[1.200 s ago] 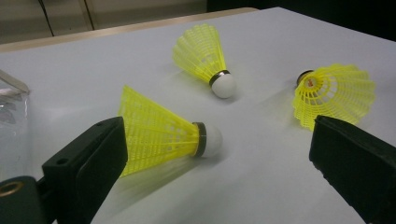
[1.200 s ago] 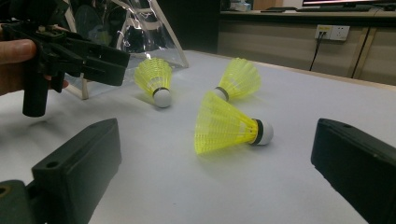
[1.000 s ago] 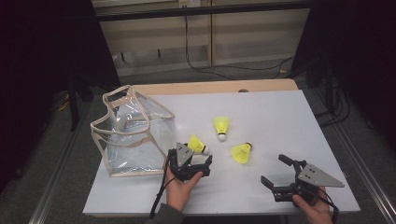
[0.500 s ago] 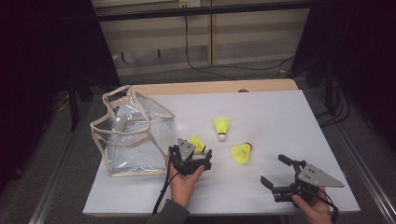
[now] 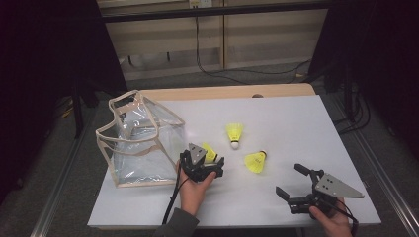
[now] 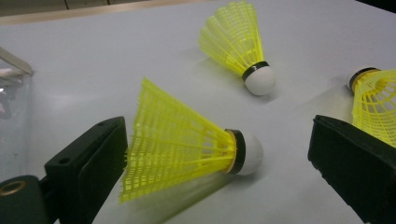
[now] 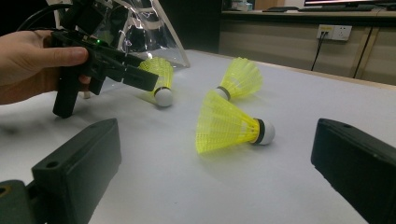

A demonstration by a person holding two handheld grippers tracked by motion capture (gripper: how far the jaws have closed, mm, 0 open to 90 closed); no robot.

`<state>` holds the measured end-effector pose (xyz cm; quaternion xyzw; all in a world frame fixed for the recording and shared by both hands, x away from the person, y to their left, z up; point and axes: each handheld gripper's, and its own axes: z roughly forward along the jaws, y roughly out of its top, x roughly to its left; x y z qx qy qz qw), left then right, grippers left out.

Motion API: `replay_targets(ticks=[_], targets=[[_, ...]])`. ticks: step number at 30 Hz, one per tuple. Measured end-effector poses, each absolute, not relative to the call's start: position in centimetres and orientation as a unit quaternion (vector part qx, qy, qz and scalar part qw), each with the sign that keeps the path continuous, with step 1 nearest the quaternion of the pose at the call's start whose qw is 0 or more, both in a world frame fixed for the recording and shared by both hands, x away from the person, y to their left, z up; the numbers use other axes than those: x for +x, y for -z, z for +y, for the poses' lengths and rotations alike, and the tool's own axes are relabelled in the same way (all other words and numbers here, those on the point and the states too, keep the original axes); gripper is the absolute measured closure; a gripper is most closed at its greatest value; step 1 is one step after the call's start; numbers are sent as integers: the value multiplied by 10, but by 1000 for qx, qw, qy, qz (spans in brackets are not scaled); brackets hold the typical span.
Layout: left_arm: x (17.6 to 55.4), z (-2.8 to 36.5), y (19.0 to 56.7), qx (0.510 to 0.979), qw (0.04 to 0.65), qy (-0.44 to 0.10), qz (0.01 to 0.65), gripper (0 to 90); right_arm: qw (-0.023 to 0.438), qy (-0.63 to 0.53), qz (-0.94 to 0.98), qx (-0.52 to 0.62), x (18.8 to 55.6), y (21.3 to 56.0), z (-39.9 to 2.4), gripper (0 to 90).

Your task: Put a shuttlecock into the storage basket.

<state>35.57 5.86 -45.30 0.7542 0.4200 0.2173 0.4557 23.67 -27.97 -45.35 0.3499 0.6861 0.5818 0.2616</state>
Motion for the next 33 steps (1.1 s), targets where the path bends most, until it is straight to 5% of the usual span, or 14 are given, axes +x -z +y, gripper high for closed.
replay_targets(ticks=[19, 33], targets=[[349, 58, 451, 787, 444, -170, 393, 50, 264, -583, 686, 347, 236, 452, -280, 17], [344, 61, 447, 806, 435, -157, 369, 258, 265, -584, 685, 346, 235, 451, -279, 18]])
